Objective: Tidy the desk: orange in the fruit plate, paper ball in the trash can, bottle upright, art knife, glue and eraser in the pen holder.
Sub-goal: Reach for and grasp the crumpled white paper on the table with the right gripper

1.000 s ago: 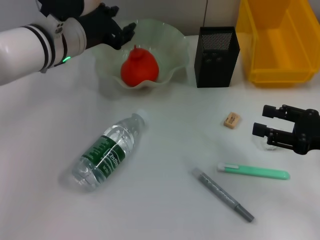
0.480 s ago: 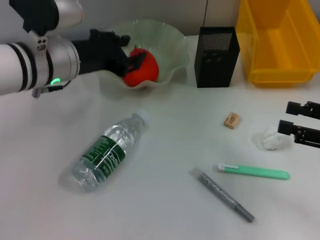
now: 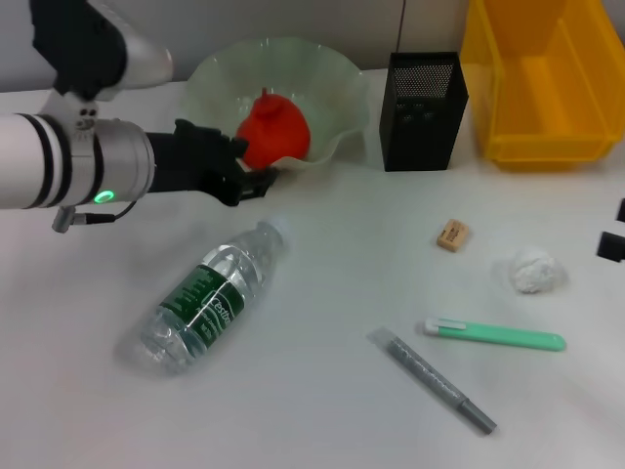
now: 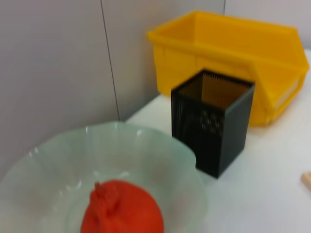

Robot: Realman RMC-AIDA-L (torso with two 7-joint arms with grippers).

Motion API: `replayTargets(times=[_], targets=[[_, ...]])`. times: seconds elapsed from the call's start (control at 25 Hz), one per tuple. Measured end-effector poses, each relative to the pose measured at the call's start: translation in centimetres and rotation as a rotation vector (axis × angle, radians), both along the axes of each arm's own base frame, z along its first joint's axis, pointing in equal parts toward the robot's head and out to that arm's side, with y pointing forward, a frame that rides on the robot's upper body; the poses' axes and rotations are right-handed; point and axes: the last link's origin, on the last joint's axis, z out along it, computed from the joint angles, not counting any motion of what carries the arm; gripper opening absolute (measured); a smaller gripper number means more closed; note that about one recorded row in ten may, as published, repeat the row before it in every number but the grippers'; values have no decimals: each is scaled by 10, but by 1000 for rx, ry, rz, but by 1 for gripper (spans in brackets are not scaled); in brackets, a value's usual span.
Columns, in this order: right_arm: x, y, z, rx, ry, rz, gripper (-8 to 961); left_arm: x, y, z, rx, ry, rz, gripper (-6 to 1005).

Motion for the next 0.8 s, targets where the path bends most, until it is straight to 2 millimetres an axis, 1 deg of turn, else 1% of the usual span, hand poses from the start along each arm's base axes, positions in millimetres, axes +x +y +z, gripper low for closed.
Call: replayTargets(times=[0.16,0.28,0.36,0.44,0.48,0.6,0.64,0.68,0.8], targets=[[3,-3,10,26,-14,-18,705,5,-3,-6,-28,70,0,509],[4,-4,11,27,-17,-22,705,9,-3,-4,-19,57,-3,509],[4,-4,10,18,-18,-26,705,8,-3,-3,-15,49,0,509],[3,-1,13,-8,-24,-56,705,6,-2,3,12,19,8,508],[3,-1,13,-8,-24,-56,704,6,-2,3,12,19,8,508],[-1,8,22,-47,-53,-117,704,8,-3,8,31,22,-22,508],[-8,18,27,-96,-102,-164,704,9,-3,9,38,21,-32,508],[-8,18,27,-96,-102,-164,704,10,-3,10,41,18,-36,507],[-23,35,30,-183,-184,-245,704,14,-3,10,45,-5,-39,507]])
